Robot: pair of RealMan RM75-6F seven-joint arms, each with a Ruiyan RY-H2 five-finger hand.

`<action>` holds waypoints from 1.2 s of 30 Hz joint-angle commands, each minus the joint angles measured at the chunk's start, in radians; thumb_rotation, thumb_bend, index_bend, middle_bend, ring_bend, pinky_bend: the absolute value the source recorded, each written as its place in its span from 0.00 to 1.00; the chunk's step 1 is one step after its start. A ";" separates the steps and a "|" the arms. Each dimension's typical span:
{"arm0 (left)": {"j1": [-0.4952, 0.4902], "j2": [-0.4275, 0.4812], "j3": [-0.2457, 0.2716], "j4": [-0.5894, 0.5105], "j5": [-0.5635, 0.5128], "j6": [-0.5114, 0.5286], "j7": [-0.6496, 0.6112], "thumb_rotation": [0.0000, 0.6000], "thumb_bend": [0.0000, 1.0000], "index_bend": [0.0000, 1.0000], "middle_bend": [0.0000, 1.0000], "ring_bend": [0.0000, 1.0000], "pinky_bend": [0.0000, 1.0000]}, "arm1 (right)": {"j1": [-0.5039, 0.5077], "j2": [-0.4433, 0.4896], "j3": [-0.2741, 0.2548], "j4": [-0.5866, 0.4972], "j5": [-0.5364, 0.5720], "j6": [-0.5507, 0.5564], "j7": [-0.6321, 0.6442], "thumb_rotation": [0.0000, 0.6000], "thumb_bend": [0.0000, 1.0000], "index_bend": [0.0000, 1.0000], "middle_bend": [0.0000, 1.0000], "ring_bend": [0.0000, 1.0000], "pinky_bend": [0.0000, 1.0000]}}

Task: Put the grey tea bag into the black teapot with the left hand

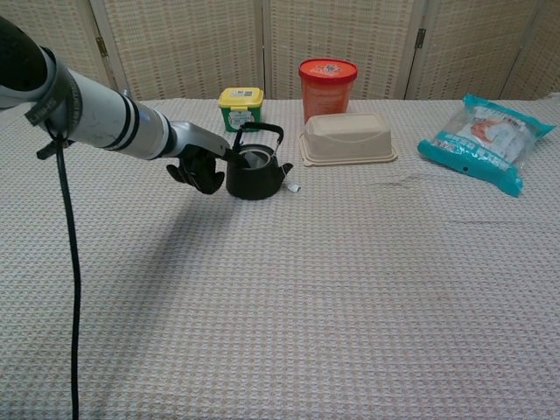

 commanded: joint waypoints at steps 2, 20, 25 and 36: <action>0.000 0.007 -0.011 -0.012 0.038 0.005 -0.034 1.00 0.90 0.00 1.00 1.00 1.00 | 0.000 0.000 0.000 0.001 0.000 0.000 0.000 1.00 0.26 0.00 0.00 0.00 0.00; 0.074 0.390 -0.073 -0.644 0.245 0.442 -0.049 1.00 0.86 0.00 0.96 0.94 1.00 | -0.019 0.008 -0.027 0.018 -0.074 0.051 0.041 1.00 0.26 0.00 0.00 0.00 0.00; 0.328 0.559 -0.042 -0.875 0.566 0.702 -0.186 1.00 0.69 0.00 0.84 0.83 1.00 | -0.022 0.009 -0.039 0.023 -0.098 0.060 0.048 1.00 0.26 0.00 0.00 0.00 0.00; 1.061 0.527 0.235 -0.628 1.092 1.349 -0.212 1.00 0.25 0.00 0.00 0.03 0.39 | 0.003 -0.001 -0.054 0.014 -0.105 0.001 -0.004 1.00 0.26 0.00 0.00 0.00 0.00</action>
